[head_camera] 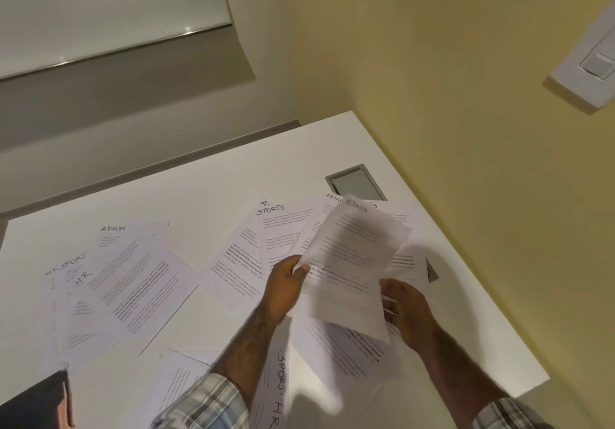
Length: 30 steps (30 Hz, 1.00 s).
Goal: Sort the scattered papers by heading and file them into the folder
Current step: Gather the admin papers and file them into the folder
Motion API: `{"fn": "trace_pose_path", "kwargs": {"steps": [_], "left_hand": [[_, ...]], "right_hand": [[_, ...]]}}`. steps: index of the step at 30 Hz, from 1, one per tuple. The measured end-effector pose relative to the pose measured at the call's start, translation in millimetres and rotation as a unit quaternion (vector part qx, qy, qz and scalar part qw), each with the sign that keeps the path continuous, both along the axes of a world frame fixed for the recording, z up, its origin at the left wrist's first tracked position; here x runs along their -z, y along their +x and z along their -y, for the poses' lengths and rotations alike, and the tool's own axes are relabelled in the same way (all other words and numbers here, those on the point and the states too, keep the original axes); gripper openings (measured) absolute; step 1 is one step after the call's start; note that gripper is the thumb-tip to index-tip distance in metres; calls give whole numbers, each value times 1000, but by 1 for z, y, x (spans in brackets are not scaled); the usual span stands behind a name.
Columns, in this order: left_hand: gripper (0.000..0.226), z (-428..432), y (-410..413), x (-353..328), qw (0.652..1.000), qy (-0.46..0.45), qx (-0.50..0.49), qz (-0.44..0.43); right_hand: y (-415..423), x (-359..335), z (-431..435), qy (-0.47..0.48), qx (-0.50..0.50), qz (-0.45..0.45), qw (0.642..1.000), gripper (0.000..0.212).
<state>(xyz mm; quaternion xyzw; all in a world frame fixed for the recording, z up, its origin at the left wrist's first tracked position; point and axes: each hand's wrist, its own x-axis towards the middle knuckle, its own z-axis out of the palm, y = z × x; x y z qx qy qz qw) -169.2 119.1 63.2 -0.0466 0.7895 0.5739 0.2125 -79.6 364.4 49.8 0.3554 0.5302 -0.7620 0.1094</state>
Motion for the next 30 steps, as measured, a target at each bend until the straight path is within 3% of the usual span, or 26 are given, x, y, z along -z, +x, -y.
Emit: {"fn": "trace_pose_path", "kwargs": {"steps": [2, 5, 7, 9, 12, 14, 16, 19, 22, 26, 30], "left_hand": [[35, -3, -10, 0, 999, -3, 29, 14], [27, -13, -20, 1, 998, -40, 42, 6], [28, -18, -27, 9, 991, -123, 33, -38], [12, -18, -35, 16, 973, -218, 40, -63], [51, -20, -45, 23, 932, -350, 83, -39], [70, -22, -51, 26, 915, -393, 94, -25], [80, -27, -57, 28, 912, -401, 88, -14], [75, -33, -61, 34, 906, -416, 81, 1], [54, -35, -62, 39, 915, -400, 45, 29], [16, -27, -60, 35, 950, -308, 16, 52], [13, -17, -47, 21, 973, -229, -6, 14]], "right_hand": [[2, 3, -4, -30, 44, 8, 999, 20], [-2, 5, -5, 13, 72, 37, 997, 11], [-5, 5, -7, 71, 93, 48, 992, 7], [-6, 4, -11, 108, 103, 54, 987, 14], [-3, 2, -22, 129, 100, 58, 985, 10], [0, 1, -28, 140, 98, 61, 983, 7], [3, 1, -33, 148, 101, 64, 982, 7], [7, 2, -36, 156, 101, 71, 980, 13], [9, 1, -35, 160, 102, 71, 979, 14], [6, -2, -30, 157, 81, 56, 983, 7], [-2, -4, -20, 138, 83, 47, 986, 11]]}}
